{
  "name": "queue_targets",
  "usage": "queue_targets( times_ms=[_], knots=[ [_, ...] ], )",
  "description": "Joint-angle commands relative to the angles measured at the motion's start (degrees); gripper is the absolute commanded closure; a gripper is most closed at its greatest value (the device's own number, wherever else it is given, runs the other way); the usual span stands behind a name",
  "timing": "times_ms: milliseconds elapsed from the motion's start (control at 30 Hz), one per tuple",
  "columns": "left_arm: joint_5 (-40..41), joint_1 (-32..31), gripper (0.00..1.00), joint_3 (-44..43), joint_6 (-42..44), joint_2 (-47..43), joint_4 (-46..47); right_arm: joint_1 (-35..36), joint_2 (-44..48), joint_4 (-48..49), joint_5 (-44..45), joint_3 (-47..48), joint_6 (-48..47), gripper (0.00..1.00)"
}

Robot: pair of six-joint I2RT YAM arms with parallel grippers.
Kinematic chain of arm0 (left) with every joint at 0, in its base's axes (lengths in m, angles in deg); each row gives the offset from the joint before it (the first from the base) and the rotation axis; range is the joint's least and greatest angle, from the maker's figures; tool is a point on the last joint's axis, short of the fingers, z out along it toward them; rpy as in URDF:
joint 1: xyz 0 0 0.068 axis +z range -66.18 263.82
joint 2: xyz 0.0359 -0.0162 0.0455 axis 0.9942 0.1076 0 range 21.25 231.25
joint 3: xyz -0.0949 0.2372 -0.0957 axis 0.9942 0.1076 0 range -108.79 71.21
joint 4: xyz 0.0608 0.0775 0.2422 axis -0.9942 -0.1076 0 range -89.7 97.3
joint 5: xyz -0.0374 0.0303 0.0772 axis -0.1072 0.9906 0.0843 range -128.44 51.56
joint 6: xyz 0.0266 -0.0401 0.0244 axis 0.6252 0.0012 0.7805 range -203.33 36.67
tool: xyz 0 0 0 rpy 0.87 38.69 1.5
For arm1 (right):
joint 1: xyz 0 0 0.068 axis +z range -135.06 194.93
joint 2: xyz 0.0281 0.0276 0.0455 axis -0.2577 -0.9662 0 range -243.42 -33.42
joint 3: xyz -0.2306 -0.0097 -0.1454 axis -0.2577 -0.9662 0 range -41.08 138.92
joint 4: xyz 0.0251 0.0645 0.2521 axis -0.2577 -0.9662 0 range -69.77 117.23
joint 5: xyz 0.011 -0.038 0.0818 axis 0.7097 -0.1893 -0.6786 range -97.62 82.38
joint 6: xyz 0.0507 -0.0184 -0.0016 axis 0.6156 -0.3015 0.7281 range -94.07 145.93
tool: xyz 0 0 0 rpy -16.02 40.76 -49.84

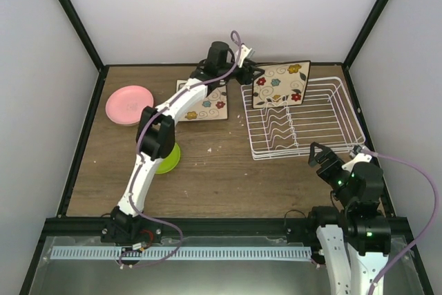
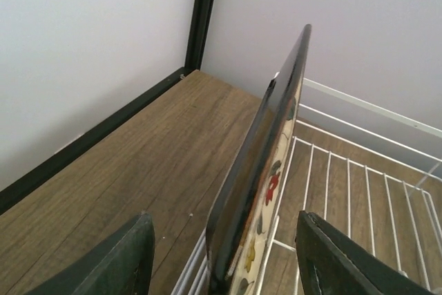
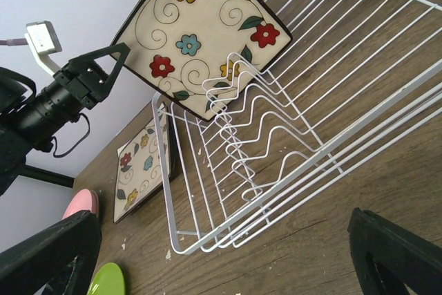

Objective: Unload the plates from the dish rack

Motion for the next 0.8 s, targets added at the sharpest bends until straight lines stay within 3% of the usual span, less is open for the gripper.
queue_targets(
  times_ms=[0, 300, 633, 767],
  knots=[
    [1.34, -0.56, 0.45, -3.93, 1.96, 2.97, -0.54, 0.51, 0.14, -0.68, 0.10, 1.77, -1.17, 0.00],
    [1.61, -1.16, 0.77, -3.98, 0.57, 3.82, 0.80, 0.50, -0.24, -0.51, 0.62, 1.55, -1.61, 0.00],
    [-2.05, -1.07, 0.96, -3.96, -3.31, 0.69, 4.41, 0.49, -0.57, 1.11, -0.30, -0.11, -1.30, 0.00],
    [-3.55, -1.20, 0.96, -3.98, -4.25, -1.59, 5.67, 0.47, -0.57, 1.54, -0.81, -0.74, -1.06, 0.00]
  ],
)
